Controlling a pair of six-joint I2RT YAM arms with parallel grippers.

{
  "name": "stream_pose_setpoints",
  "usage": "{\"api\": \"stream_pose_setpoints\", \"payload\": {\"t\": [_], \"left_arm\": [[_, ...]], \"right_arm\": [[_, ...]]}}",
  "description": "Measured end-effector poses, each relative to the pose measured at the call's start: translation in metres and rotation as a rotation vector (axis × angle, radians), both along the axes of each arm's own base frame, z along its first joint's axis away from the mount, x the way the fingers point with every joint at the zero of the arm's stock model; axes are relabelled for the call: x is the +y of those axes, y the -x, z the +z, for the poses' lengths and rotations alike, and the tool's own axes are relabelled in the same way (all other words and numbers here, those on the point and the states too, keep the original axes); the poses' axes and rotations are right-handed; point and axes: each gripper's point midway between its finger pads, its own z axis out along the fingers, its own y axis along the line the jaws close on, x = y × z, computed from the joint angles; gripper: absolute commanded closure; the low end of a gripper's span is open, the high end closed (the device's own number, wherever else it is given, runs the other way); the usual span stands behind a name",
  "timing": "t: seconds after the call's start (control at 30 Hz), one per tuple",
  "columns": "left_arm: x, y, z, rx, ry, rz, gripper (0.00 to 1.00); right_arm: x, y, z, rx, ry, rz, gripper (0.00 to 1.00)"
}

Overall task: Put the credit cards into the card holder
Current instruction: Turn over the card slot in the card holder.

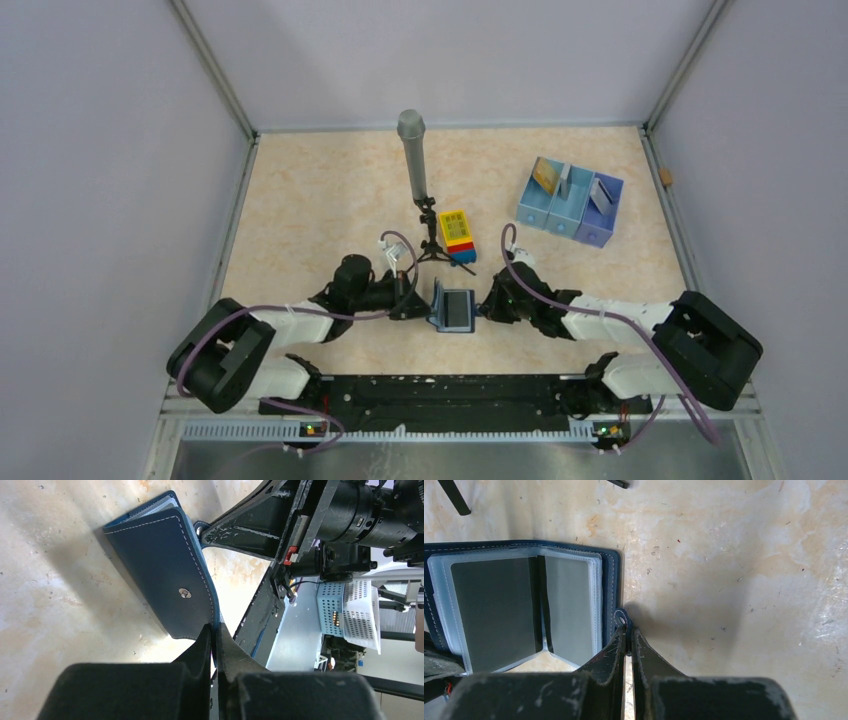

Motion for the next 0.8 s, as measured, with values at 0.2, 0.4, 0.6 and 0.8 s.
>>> {"api": "stream_pose_setpoints", "payload": {"t": [0.2, 0.4, 0.6, 0.8], "left_arm": [[-0.005, -0.001, -0.001, 0.011, 0.018, -0.017, 1.00], [-0.003, -0.010, -0.004, 0.018, -0.019, 0.034, 1.00], [0.017, -0.021, -0.016, 0.035, -0.139, 0.178, 1.00], [0.036, -0.023, -0.021, 0.042, -0.230, 0.275, 0.59]], "right_arm": [[0.001, 0.000, 0.000, 0.001, -0.002, 0.001, 1.00], [-0.005, 0.000, 0.000, 0.017, 0.028, -0.021, 0.99], [-0.033, 0.010, 0.002, 0.035, 0.119, -0.071, 0.70], [-0.056, 0.011, 0.021, 0.014, 0.204, -0.104, 0.42]]}}
